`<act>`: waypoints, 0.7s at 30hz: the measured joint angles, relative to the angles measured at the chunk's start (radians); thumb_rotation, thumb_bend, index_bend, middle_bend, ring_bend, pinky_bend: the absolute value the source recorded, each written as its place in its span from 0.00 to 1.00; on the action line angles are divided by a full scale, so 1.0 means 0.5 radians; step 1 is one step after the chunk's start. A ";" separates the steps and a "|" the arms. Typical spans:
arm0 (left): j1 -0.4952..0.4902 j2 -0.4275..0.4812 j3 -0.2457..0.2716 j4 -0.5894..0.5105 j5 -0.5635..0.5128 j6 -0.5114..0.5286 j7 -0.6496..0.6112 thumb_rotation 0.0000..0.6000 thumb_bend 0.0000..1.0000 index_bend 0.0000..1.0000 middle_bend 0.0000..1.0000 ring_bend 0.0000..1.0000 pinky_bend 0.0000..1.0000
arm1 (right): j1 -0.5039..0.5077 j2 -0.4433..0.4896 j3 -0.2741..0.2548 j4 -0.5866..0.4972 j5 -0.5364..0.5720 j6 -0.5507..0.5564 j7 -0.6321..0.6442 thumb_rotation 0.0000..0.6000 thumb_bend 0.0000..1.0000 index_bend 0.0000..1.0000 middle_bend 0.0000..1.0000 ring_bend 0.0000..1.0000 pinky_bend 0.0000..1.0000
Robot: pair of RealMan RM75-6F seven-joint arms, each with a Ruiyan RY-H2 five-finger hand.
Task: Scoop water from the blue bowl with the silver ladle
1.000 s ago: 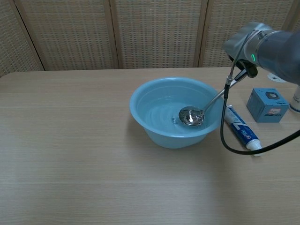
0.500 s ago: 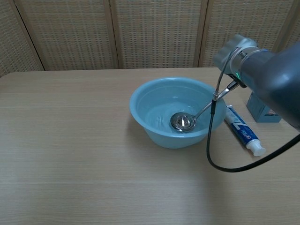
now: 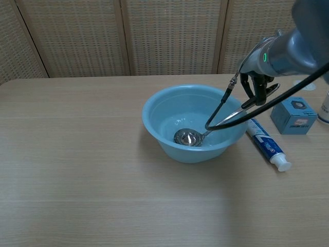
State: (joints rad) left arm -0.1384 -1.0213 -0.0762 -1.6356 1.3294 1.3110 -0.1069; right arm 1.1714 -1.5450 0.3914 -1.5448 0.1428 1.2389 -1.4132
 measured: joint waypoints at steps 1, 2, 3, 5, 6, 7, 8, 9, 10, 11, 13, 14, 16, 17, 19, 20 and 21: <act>0.000 0.000 0.001 -0.001 0.002 0.001 0.001 1.00 0.00 0.00 0.00 0.00 0.00 | -0.017 0.044 0.033 -0.036 0.036 -0.027 0.026 1.00 0.84 0.75 1.00 1.00 1.00; 0.000 0.000 0.002 -0.003 0.005 0.002 0.002 1.00 0.00 0.00 0.00 0.00 0.00 | -0.028 0.076 0.054 -0.061 0.062 -0.044 0.043 1.00 0.84 0.75 1.00 1.00 1.00; 0.001 0.000 0.003 -0.006 0.009 0.004 0.004 1.00 0.00 0.00 0.00 0.00 0.00 | -0.037 0.106 0.070 -0.085 0.082 -0.058 0.058 1.00 0.84 0.75 1.00 1.00 1.00; 0.001 0.000 0.005 -0.011 0.013 0.007 0.007 1.00 0.00 0.00 0.00 0.00 0.00 | -0.055 0.171 0.091 -0.137 0.110 -0.078 0.088 1.00 0.84 0.75 1.00 1.00 1.00; 0.001 0.001 0.005 -0.014 0.015 0.010 0.009 1.00 0.00 0.00 0.00 0.00 0.00 | -0.060 0.196 0.097 -0.157 0.118 -0.083 0.099 1.00 0.84 0.75 1.00 1.00 1.00; 0.002 0.001 0.005 -0.015 0.016 0.011 0.010 1.00 0.00 0.00 0.00 0.00 0.00 | -0.066 0.227 0.103 -0.183 0.126 -0.088 0.113 1.00 0.84 0.75 1.00 1.00 1.00; 0.002 0.001 0.006 -0.017 0.017 0.013 0.011 1.00 0.00 0.00 0.00 0.00 0.00 | -0.070 0.248 0.107 -0.201 0.131 -0.091 0.122 1.00 0.84 0.75 1.00 1.00 1.00; 0.003 0.002 0.005 -0.019 0.017 0.015 0.012 1.00 0.00 0.00 0.00 0.00 0.00 | -0.073 0.268 0.110 -0.217 0.136 -0.093 0.132 1.00 0.84 0.75 1.00 1.00 1.00; 0.003 0.002 0.005 -0.019 0.017 0.015 0.013 1.00 0.00 0.00 0.00 0.00 0.00 | -0.076 0.293 0.114 -0.239 0.143 -0.095 0.145 1.00 0.84 0.75 1.00 1.00 1.00; 0.003 0.002 0.006 -0.020 0.018 0.016 0.013 1.00 0.00 0.00 0.00 0.00 0.00 | -0.077 0.310 0.116 -0.252 0.148 -0.096 0.154 1.00 0.84 0.75 1.00 1.00 1.00; 0.003 0.003 0.006 -0.022 0.019 0.018 0.016 1.00 0.00 0.00 0.00 0.00 0.00 | -0.081 0.346 0.125 -0.281 0.165 -0.100 0.175 1.00 0.84 0.75 1.00 1.00 1.00; 0.003 0.003 0.007 -0.024 0.020 0.019 0.017 1.00 0.00 0.00 0.00 0.00 0.00 | -0.081 0.363 0.127 -0.293 0.173 -0.102 0.181 1.00 0.84 0.75 1.00 1.00 1.00; 0.003 0.002 0.007 -0.025 0.020 0.019 0.018 1.00 0.00 0.00 0.00 0.00 0.00 | -0.080 0.402 0.131 -0.323 0.187 -0.106 0.196 1.00 0.84 0.75 1.00 1.00 1.00; 0.003 0.002 0.007 -0.025 0.020 0.019 0.019 1.00 0.00 0.00 0.00 0.00 0.00 | -0.079 0.416 0.132 -0.335 0.194 -0.108 0.204 1.00 0.84 0.75 1.00 1.00 1.00; 0.003 0.003 0.007 -0.026 0.022 0.020 0.019 1.00 0.00 0.00 0.00 0.00 0.00 | -0.074 0.445 0.135 -0.358 0.212 -0.112 0.221 1.00 0.84 0.75 1.00 1.00 1.00; 0.003 0.003 0.007 -0.026 0.022 0.020 0.020 1.00 0.00 0.00 0.00 0.00 0.00 | -0.071 0.455 0.136 -0.366 0.220 -0.114 0.226 1.00 0.84 0.75 1.00 1.00 1.00; 0.002 0.002 0.007 -0.027 0.022 0.019 0.022 1.00 0.00 0.00 0.00 0.00 0.00 | -0.068 0.466 0.137 -0.373 0.228 -0.116 0.231 1.00 0.84 0.75 1.00 1.00 1.00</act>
State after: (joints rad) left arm -0.1373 -1.0202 -0.0724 -1.6490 1.3402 1.3207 -0.0960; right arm 1.1376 -1.3119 0.4600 -1.7314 0.2571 1.1811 -1.2975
